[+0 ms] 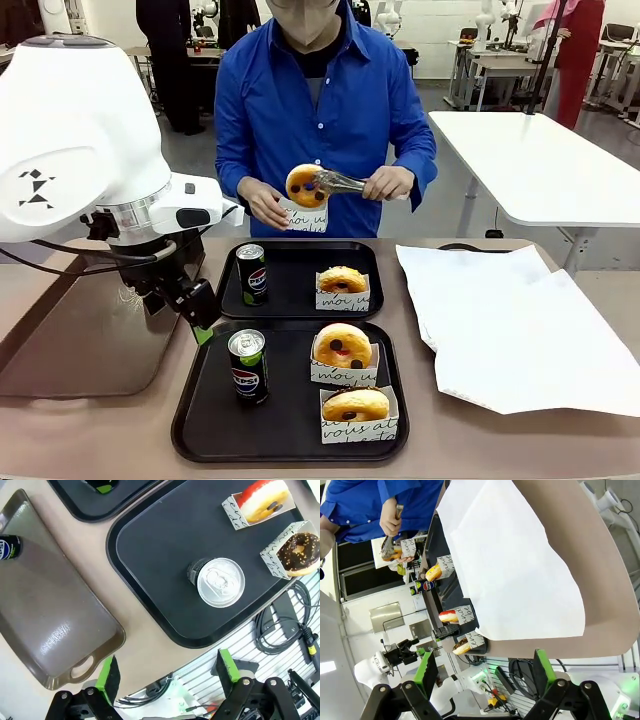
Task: Set up donuts and drinks on trays.
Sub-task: Pick up one Pepsi coke from the Handle tray and place it on the Flat Tray without a Pepsi coke.
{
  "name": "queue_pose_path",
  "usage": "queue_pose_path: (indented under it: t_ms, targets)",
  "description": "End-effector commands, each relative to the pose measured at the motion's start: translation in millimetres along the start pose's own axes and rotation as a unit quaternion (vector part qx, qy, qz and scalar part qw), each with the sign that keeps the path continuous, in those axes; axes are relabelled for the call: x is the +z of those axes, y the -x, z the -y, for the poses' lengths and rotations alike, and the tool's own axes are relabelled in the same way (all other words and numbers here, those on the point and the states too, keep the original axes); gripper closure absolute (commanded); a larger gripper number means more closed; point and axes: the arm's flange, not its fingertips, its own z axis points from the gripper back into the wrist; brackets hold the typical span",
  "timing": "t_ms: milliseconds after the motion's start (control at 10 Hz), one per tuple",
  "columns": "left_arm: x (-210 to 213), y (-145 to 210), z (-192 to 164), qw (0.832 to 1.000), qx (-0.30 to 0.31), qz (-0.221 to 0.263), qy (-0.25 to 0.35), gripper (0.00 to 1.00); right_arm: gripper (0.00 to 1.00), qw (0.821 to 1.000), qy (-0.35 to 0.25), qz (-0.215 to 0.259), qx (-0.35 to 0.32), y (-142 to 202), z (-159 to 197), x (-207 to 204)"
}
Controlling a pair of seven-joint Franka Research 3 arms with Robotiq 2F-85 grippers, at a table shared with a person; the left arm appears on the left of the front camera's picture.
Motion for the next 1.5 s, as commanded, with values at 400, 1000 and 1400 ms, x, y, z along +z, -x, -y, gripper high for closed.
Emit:
queue_pose_path:
  t_ms: [400, 1000, 1400]
  targets:
    - [53, 25, -167, 0.945, 0.254, 0.101, 0.181, 0.00, 0.00, 1.000, -0.009, -0.001, 0.002, 0, 0, 0]
    - [25, 143, -295, 0.739, 0.367, 0.221, 0.520, 0.00, 0.00, 1.000, -0.009, -0.001, 0.002, 0, 0, 0]
    - [1, 201, -350, 0.701, 0.396, 0.246, 0.540, 0.00, 0.00, 1.000, -0.009, -0.001, 0.002, 0, 0, 0]
